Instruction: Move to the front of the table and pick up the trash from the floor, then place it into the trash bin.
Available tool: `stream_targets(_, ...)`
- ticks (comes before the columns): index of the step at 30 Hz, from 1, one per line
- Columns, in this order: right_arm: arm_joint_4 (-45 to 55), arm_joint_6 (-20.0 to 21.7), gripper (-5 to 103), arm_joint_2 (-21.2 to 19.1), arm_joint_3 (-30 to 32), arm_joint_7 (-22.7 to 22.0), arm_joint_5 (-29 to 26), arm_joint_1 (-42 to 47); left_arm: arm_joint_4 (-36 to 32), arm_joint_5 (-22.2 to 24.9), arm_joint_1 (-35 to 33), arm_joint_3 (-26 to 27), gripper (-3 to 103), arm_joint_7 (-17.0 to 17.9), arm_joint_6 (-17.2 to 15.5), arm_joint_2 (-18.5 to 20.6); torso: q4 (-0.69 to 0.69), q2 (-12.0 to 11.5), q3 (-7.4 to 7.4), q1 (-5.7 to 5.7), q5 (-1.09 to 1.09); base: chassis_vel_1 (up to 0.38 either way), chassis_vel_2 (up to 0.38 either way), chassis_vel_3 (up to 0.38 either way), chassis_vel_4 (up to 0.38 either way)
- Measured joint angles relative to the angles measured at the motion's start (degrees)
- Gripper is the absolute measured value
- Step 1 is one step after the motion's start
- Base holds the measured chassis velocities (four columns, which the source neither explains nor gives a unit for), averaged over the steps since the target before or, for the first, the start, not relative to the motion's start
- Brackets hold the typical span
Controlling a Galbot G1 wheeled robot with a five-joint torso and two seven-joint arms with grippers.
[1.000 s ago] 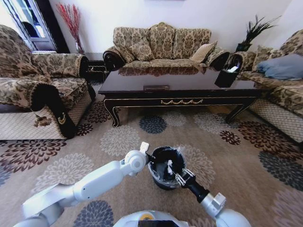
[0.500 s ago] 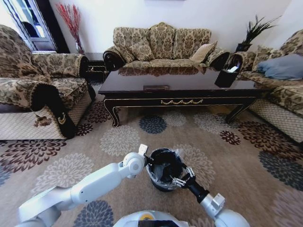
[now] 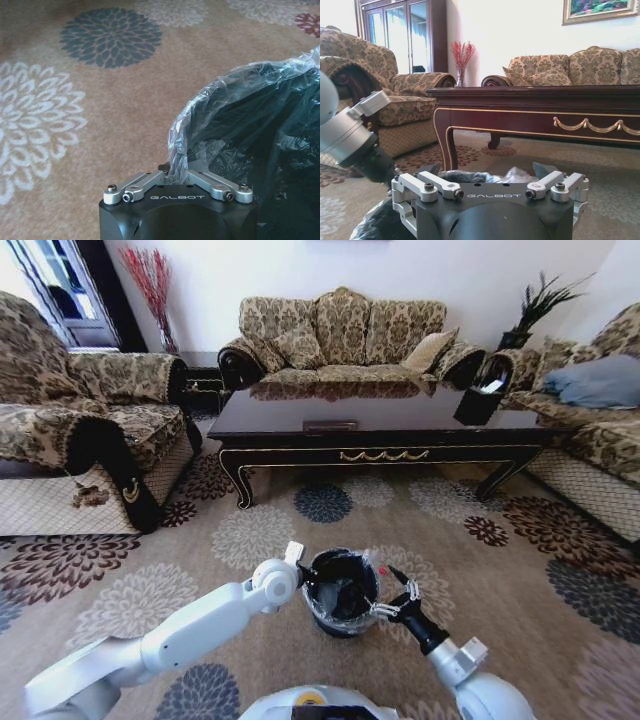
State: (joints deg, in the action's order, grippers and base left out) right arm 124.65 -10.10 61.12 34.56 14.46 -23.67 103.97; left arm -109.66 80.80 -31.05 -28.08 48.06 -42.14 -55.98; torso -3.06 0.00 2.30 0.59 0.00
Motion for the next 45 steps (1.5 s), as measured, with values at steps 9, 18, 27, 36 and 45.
stream_targets(9, -4.12, 0.97, 100, -1.82, 2.16, -1.39, -4.93, -4.61, -1.26, -0.04, -2.34, 4.27, 0, -0.61, 0.00, 2.73, -0.01, -0.01, 0.00, 0.00, 0.00, 0.000, 0.000, 0.000, 0.000)
stream_targets(18, -11.14, 2.16, 100, -3.06, 1.71, -5.89, -7.14, -9.89, -2.61, -1.40, -7.72, 12.08, 0, -2.87, 0.00, 7.80, 0.01, -0.01, 0.00, 0.00, 0.01, 0.000, 0.000, 0.000, 0.000)
stream_targets(27, -19.39, 3.04, 100, -4.40, 1.09, -10.79, -8.04, -15.57, -3.08, -1.96, -9.50, 14.43, 0, -3.83, 0.00, 9.75, 0.00, -0.01, 0.00, 0.00, -0.01, 0.000, 0.000, 0.000, 0.000)
stream_targets(36, -25.83, 5.30, 100, -4.53, -1.32, -15.23, -6.25, -19.91, -3.11, -2.99, -12.19, 18.75, 0, -5.65, -0.01, 12.01, 0.02, -0.01, 0.00, 0.00, 0.00, 0.000, 0.000, 0.000, 0.000)
stream_targets(45, -32.43, 8.71, 100, -3.16, -3.65, -17.24, -5.04, -23.08, -2.75, -3.50, -15.04, 23.13, 0, -7.78, 0.00, 13.11, -0.02, -0.01, 0.00, 0.00, 0.00, 0.000, 0.000, 0.000, 0.000)
